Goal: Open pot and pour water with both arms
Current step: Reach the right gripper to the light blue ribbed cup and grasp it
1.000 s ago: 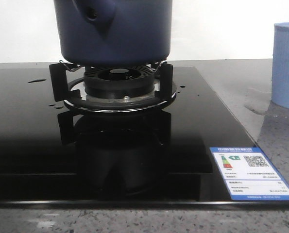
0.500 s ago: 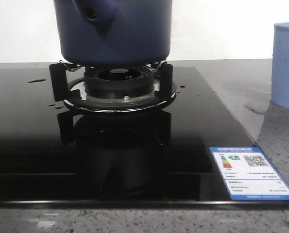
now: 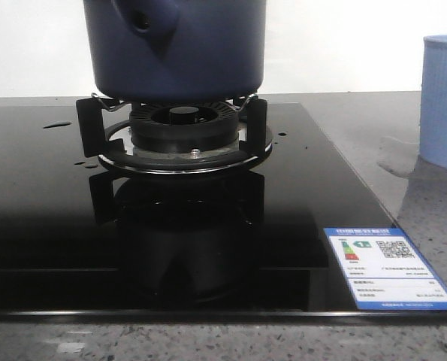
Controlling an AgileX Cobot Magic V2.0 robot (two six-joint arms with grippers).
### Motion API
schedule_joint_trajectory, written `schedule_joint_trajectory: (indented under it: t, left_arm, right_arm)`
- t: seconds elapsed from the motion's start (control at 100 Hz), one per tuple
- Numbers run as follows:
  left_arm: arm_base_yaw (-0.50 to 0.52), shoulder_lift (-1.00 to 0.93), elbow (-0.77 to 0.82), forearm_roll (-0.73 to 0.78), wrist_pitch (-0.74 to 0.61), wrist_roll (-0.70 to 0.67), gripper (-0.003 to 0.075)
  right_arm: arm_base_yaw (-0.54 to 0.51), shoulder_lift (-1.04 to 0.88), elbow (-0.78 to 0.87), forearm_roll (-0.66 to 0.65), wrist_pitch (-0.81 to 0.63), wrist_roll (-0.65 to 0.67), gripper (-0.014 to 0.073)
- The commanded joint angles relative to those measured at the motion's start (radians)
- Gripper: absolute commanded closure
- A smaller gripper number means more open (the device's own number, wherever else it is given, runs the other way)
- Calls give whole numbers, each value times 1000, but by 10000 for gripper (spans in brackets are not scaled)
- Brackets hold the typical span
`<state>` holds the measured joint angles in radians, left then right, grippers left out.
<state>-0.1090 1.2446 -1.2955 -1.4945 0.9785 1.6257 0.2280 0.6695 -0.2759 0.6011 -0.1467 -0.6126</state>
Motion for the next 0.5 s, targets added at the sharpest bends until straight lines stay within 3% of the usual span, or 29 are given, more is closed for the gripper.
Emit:
schedule_joint_trajectory:
  t: [0.0,0.18,0.49]
  left_arm:
    - [1,-31,-39,-96,-10,-12,414]
    - [1,-31,-39,-96,-10,-12,414]
    - [1,-31,-39,-96,-10,-12,414]
  right_arm:
    - [1,28,-29,-3,-93,-9,-3]
    - [1,115,-29,-3,-205,0,-3]
    - [4,281,-38,-40,-289,135,-3]
